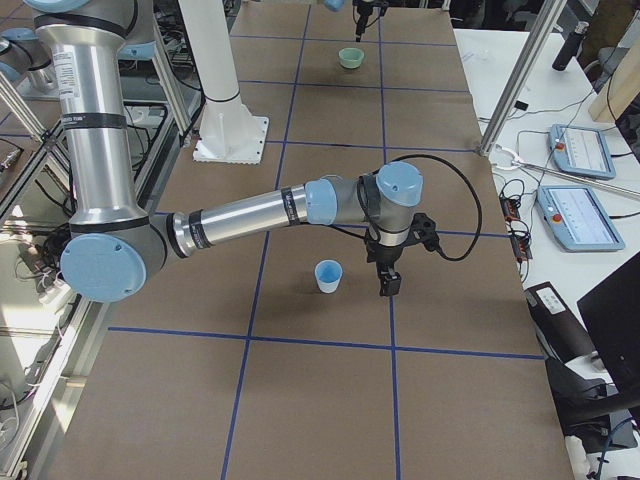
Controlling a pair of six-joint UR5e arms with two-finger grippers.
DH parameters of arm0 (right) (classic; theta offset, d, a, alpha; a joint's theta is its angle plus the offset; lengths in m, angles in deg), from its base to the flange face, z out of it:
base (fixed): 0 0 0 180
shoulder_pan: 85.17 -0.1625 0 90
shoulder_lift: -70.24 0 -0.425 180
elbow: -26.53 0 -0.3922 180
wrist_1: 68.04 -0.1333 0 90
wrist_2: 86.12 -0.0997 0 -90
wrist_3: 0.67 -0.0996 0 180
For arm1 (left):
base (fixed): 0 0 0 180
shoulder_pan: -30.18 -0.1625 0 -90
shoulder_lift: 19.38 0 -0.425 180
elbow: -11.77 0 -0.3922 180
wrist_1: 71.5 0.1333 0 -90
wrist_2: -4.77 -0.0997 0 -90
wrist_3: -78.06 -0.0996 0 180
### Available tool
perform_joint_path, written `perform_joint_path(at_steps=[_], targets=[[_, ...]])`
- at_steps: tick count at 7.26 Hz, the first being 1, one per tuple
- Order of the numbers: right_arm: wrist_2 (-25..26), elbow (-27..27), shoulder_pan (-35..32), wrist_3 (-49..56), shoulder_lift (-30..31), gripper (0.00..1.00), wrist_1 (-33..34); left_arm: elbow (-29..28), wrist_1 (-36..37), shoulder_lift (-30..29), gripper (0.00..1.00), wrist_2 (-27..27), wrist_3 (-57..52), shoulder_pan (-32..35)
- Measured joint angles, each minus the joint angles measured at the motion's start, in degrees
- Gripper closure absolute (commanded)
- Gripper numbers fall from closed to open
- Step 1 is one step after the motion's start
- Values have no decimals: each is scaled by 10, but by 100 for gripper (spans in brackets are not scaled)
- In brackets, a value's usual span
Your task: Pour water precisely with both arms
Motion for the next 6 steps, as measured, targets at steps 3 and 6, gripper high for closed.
perform_joint_path(at_steps=[3,6], targets=[[-7,-3,-4,-7,23,0,-4,1,5,-1,0,2,-46,125],[-6,-8,-4,-9,26,0,-4,-6,22,9,0,5,-51,169]])
